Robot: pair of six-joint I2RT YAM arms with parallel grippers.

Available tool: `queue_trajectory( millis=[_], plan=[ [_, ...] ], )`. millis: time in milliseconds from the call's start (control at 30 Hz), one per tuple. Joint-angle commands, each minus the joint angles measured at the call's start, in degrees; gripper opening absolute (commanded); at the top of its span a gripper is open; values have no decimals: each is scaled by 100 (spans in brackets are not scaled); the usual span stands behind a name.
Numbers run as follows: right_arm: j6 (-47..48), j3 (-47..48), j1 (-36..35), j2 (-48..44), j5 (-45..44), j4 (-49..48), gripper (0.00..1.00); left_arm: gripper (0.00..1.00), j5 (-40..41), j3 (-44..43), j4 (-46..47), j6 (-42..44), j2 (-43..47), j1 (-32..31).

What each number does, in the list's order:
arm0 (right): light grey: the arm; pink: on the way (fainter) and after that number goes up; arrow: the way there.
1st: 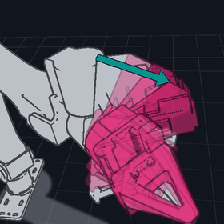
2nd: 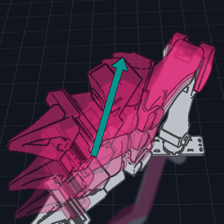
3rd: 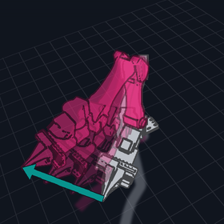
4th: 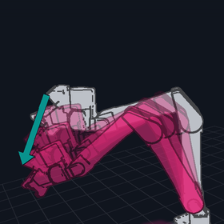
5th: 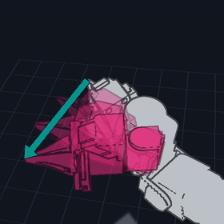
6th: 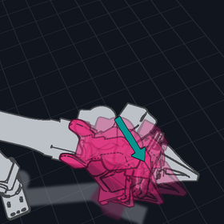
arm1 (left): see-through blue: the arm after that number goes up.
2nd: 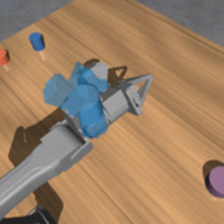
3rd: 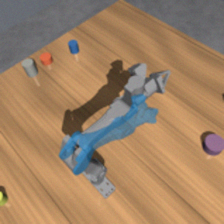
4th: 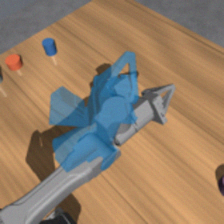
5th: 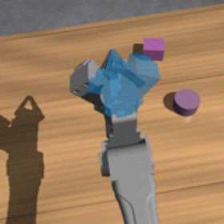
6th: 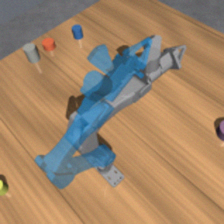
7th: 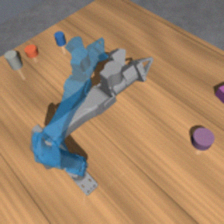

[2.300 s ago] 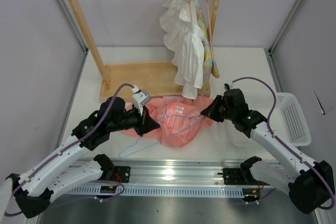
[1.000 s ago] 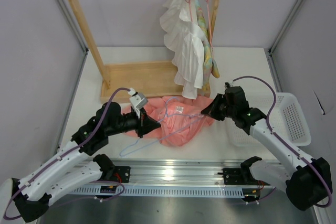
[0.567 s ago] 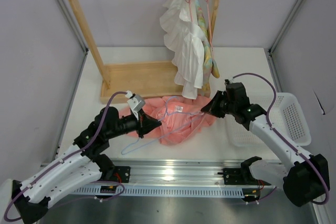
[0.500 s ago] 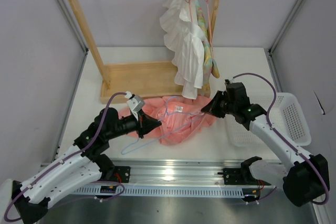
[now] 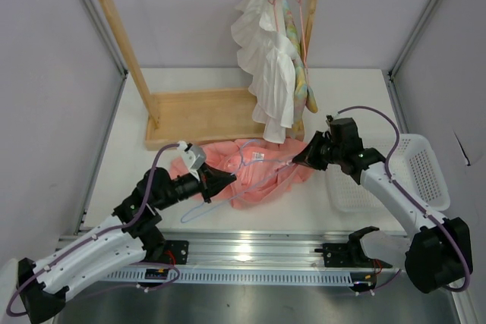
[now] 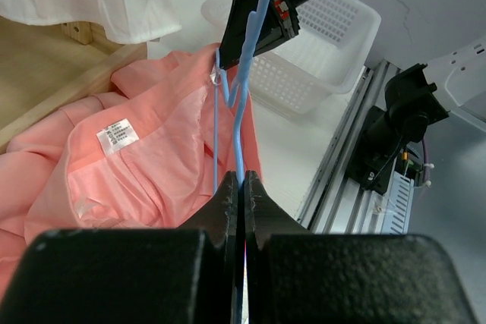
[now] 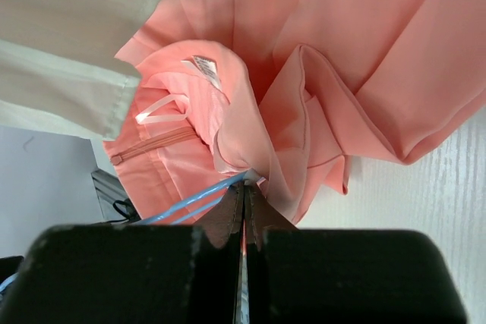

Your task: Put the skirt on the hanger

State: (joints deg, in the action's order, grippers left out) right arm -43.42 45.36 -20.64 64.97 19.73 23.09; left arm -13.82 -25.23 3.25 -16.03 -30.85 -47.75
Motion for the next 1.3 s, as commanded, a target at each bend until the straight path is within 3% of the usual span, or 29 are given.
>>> queue_trajectory(
  millis=[0,500,1000,1267],
  plan=[
    [167,245,131,-19,216,81,0,0,187,-43,731,56,-105,-94],
    [185,271,350,-388,268,20,0,0,1232,203,299,-102,159,-235],
    [211,342,544,-520,242,143,0,0,864,941,1310,-409,527,-235],
    [114,227,535,-503,383,-112,0,0,1118,274,336,-734,405,-235]
  ],
)
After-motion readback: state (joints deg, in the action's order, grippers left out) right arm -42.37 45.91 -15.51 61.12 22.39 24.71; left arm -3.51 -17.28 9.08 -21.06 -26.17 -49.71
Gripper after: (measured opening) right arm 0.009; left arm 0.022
